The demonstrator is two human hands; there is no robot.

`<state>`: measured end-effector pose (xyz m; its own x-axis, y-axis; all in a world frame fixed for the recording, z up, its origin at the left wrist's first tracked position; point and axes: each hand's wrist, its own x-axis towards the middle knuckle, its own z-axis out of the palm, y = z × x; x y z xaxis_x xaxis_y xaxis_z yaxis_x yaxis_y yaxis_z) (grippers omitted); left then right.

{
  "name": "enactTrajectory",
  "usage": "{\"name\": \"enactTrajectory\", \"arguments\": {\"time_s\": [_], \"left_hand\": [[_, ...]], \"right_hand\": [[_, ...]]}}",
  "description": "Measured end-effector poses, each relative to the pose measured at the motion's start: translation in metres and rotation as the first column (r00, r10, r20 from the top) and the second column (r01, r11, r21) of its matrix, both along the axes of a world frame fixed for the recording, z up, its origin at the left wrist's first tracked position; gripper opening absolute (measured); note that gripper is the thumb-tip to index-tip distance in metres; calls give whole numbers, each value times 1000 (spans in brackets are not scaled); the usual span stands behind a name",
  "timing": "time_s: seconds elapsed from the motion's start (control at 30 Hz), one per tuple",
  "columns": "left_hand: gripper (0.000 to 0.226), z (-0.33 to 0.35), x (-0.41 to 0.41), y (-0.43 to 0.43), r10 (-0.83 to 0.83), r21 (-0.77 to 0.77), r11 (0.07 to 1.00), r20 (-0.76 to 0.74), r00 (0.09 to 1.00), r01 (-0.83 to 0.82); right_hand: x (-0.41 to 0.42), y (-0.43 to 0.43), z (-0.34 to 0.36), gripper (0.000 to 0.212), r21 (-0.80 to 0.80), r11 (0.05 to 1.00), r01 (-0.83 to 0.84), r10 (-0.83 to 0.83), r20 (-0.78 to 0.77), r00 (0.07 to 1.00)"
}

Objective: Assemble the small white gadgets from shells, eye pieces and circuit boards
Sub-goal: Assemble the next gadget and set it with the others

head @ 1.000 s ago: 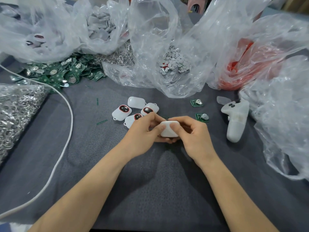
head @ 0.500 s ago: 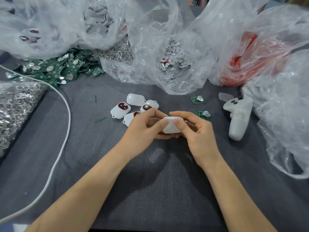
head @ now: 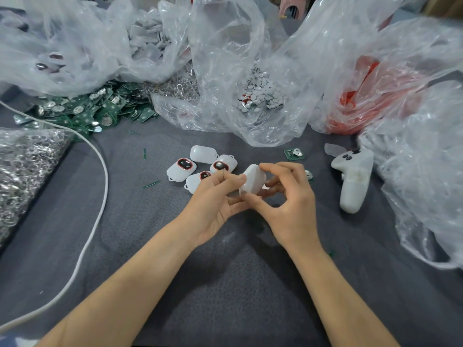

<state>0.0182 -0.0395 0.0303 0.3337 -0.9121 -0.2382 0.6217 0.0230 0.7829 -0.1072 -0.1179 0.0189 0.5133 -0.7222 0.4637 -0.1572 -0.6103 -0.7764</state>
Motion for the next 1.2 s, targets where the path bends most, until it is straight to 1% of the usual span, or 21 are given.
{"name": "enactTrajectory", "arguments": {"time_s": [0.07,0.13,0.23,0.37,0.4,0.47,0.5,0.6,0.7,0.83,0.97,1.03,1.1,1.2], "left_hand": [[40,-1,0,-1,-7,0,1000,-50,999,7],[43,-3,-1,-1,-21,-13,1000,-81,996,20],[39,-5,1,0,-41,-4,999,-115,992,41],[19,-6,1,-1,-69,5,998,-98,993,70],[21,-6,1,0,-80,0,997,-90,993,80],[34,-6,1,1,-104,-10,995,-69,992,103],[35,-5,0,1,-111,-19,994,-61,992,110],[30,-7,-2,2,-115,-27,993,-26,993,114],[27,-8,-5,2,-134,-38,990,47,990,136],[29,-10,-7,3,-139,-32,989,153,978,145],[30,-11,-8,3,-139,-22,989,212,967,147],[31,-11,-8,3,-138,-19,989,234,962,147],[31,-11,-8,5,-142,-27,988,230,963,153],[31,-11,-9,6,-150,-31,986,227,962,162]], "right_hand": [[0,0,1,50,-3,1000,5,-5,-14,1000],[1,1,2,48,32,999,-8,9,-11,1000],[0,1,3,47,48,999,-10,9,10,1000],[0,1,3,47,36,999,10,-10,3,1000],[0,1,3,47,37,999,18,-18,-4,1000],[-1,2,3,46,35,999,21,-20,-23,1000],[-1,2,3,45,36,999,17,-16,-31,999],[-2,1,3,44,66,998,13,-9,-54,999],[-2,1,1,42,73,997,25,-19,-83,996],[-2,0,-1,41,84,996,37,-27,-113,993],[-3,0,-3,45,84,996,40,-28,-140,990],[-3,-2,-4,45,121,992,20,-5,-121,993],[-5,-3,-3,35,215,977,-7,21,-65,998],[-7,-5,0,19,371,928,-28,35,-10,999]]}}
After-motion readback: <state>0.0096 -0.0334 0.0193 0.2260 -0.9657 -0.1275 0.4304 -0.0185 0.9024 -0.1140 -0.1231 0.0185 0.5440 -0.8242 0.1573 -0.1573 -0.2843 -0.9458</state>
